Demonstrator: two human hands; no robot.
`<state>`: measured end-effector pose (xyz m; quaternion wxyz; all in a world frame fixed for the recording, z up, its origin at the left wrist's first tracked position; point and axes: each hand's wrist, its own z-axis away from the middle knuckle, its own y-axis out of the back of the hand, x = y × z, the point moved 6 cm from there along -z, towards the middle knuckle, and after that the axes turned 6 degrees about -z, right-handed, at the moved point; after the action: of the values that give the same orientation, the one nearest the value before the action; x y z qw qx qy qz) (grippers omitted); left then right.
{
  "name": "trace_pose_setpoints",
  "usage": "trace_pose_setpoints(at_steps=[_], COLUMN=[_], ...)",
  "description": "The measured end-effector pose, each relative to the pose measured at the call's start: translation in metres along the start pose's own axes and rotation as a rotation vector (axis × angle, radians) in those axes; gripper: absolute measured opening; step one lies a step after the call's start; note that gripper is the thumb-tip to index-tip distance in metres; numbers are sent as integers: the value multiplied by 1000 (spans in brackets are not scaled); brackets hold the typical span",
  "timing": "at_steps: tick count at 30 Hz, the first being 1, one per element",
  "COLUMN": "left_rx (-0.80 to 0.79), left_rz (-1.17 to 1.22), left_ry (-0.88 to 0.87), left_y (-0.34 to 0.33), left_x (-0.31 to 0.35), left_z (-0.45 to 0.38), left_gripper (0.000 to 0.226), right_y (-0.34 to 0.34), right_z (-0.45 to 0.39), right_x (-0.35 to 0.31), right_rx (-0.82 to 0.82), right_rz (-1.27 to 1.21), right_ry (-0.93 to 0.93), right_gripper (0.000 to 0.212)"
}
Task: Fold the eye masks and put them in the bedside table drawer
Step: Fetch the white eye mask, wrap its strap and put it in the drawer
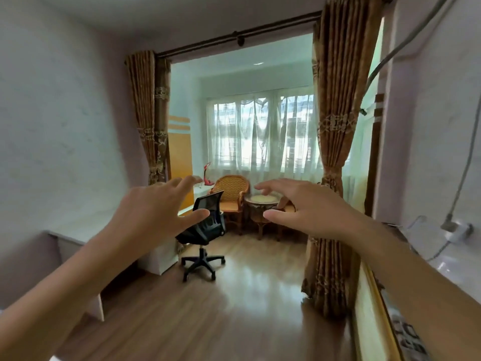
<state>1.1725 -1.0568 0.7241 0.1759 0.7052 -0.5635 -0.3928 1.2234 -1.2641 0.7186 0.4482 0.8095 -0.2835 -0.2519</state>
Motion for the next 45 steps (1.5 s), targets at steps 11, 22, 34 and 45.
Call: trace_pose_setpoints(at_steps=[11,22,34,45], left_rx=[-147,-281,-375,-508], left_rz=[-96,-218,-425,-600], left_ry=[262,598,830,896], left_y=[-149,-317,-355,-390], left_x=[-81,-135,-211,-323], left_z=[-70,-166,-164,-98], left_gripper=[69,65,68,72], right_y=[-118,-234,-340,-408], right_z=[-208,-437,-551,-625], right_x=[67,163,121,-6], right_rx=[-78,-192,-235,-220], right_rz=[-184,-324,-360,-356], right_ry=[289,580,745,951], right_gripper=[50,50,52,48])
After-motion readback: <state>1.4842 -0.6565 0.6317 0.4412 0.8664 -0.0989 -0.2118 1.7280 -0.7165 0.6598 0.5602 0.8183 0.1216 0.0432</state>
